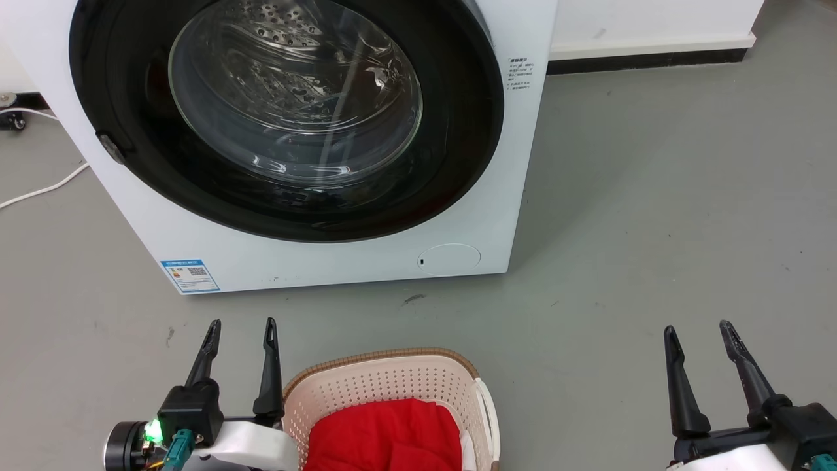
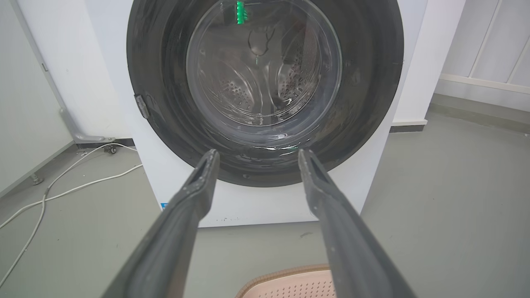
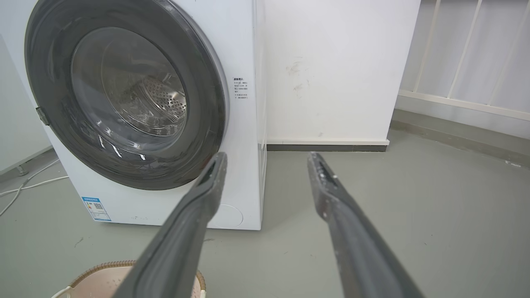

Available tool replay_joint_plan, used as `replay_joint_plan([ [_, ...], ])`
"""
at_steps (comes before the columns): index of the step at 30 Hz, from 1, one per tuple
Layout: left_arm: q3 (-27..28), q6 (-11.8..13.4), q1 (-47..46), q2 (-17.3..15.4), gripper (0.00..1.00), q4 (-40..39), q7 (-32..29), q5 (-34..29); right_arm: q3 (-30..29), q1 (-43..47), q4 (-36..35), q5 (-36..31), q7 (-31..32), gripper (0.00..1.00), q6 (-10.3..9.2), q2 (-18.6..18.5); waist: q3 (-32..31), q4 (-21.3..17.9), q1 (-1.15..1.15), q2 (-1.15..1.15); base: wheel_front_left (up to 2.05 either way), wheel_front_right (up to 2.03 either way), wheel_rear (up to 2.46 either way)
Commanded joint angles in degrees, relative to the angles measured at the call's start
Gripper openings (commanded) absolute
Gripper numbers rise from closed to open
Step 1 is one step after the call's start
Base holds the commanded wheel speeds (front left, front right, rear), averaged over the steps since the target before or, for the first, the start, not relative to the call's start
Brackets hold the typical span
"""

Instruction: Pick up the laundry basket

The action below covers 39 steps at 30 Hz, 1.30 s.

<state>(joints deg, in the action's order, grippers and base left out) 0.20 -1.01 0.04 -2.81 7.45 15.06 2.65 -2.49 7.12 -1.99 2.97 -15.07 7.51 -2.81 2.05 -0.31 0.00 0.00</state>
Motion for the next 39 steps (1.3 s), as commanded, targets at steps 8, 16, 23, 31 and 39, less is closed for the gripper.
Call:
replay_joint_plan([
  [8, 1.43, -0.06, -1.51, -0.16, 1.0, 2.07, 0.17, -0.96, 2.01, -1.7, 0.8, -1.17, -0.15, 1.0, -0.03, -0.11, 1.54, -0.13, 0.0, 0.0, 0.0, 0.0, 0.0],
  [16, 3.18, -1.06, -6.75, -1.38, 1.0, 10.43, 0.17, -1.12, 6.03, -9.04, 9.08, -0.75, -0.15, 1.0, -0.03, -0.09, 6.87, 0.02, 0.0, 0.0, 0.0, 0.0, 0.0],
  [23, 4.21, -2.32, -14.62, -3.37, 1.0, 20.5, 0.17, -0.86, 10.3, -18.46, 18.46, -3.01, -0.15, 1.0, -0.03, -0.1, 14.41, 0.4, 0.0, 0.0, 0.0, 0.0, 0.0],
  [31, 4.45, -3.03, -23.43, -5.5, 1.0, 32.65, 0.17, -0.72, 13.76, -27.9, 29.12, -4.27, -0.15, 1.0, -0.04, -0.12, 22.43, 1.1, 0.0, 0.0, 0.0, 0.0, 0.0],
  [39, 3.47, -4.47, -29.79, -6.53, 1.0, 42.45, 0.17, -0.18, 15.74, -34.72, 37.86, -6.15, -0.15, 1.0, -0.04, -0.1, 28.21, 1.5, 0.0, 0.0, 0.0, 0.0, 0.0],
])
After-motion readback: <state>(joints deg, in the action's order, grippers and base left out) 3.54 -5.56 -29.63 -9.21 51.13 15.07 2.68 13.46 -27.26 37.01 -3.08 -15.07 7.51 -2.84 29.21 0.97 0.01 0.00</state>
